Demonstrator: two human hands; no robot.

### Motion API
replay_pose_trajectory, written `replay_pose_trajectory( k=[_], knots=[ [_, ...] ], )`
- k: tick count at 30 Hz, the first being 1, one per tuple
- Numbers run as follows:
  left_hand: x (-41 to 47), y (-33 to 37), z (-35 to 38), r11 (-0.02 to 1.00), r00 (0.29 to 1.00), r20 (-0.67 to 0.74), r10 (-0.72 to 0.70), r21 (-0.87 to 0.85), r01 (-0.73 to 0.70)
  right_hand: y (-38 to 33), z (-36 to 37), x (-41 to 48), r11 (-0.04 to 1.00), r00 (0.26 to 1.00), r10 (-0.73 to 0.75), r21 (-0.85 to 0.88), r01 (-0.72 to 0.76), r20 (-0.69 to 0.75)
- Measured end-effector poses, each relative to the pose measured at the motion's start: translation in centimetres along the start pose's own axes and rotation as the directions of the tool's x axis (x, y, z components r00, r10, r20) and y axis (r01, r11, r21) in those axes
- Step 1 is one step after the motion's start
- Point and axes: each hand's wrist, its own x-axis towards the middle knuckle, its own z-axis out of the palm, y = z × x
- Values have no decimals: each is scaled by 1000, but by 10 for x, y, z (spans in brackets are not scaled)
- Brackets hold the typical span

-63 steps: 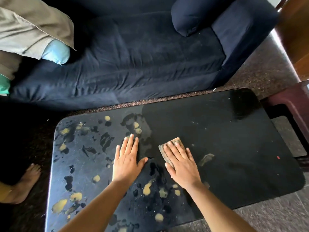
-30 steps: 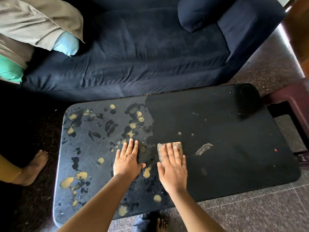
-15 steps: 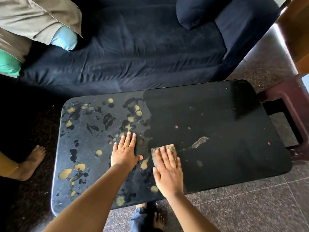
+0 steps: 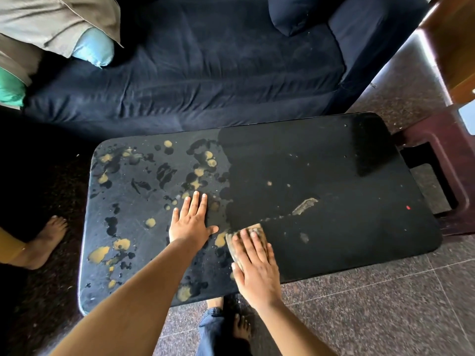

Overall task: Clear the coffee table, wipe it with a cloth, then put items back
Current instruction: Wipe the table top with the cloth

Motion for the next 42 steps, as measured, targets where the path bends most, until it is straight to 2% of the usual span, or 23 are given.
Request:
replay_pose_trajectory(
  k=[2,3,4,8,10,14,16,18,19,23,25,28,30,32,34,36,37,39,42],
  knots=[
    [0,1,0,1000,1000,5,-5,-1,5,20,-2,-4,988,989,-145,-47,147,29],
    [-1,1,0,1000,1000,8,-7,4,7,32,-4,-6,985,987,-158,-70,160,31],
    [-1,1,0,1000,1000,8,-8,6,8,43,-6,-7,989,992,-120,-87,122,24],
    [-1,-1,4,1000,1000,9,-9,3,9,42,-11,-9,976,977,214,-48,-213,0],
    [-2,-1,4,1000,1000,9,-9,2,9,19,-5,-10,965,965,263,-6,-263,-12],
    [-1,-2,6,1000,1000,-2,-3,-11,3,-21,6,-23,996,996,89,14,-89,-9],
    [-1,-3,6,1000,1000,-4,-5,-15,4,-16,5,-25,1000,1000,-11,-13,11,6],
    [-2,-3,5,1000,1000,-3,-4,-16,4,0,4,-24,998,999,-49,-48,49,10],
    [-2,-3,6,1000,1000,-5,-2,-16,2,7,4,-24,998,1000,-16,-60,16,7],
    [-3,-4,6,1000,1000,-21,5,-16,-5,-3,5,-23,958,958,288,8,-288,-5],
    [-2,-5,6,1000,999,-33,12,-24,-12,-30,9,-22,945,947,322,64,-320,-11],
    [-1,-6,4,998,995,-88,41,-42,-45,-70,14,-27,989,993,117,84,-119,22],
    [-2,-12,2,996,983,-172,69,-46,-78,-72,16,-28,998,998,-26,64,23,49],
    [-6,-23,2,993,967,-227,112,-20,-119,-56,18,-26,999,998,-49,13,48,51],
    [-15,-35,7,988,959,-237,153,15,-154,-43,17,-22,996,995,91,-12,-91,27],
    [-21,-47,11,983,955,-233,182,33,-179,-48,16,-16,959,959,282,34,-282,4],
    [-23,-51,12,982,956,-225,187,33,-185,-57,16,-13,942,944,331,66,-330,-6],
    [-23,-59,11,983,959,-215,182,20,-182,-75,16,-13,957,960,278,92,-276,-14],
    [-21,-67,5,985,962,-210,173,11,-175,-77,21,-20,1000,1000,-4,20,4,9]
  ],
)
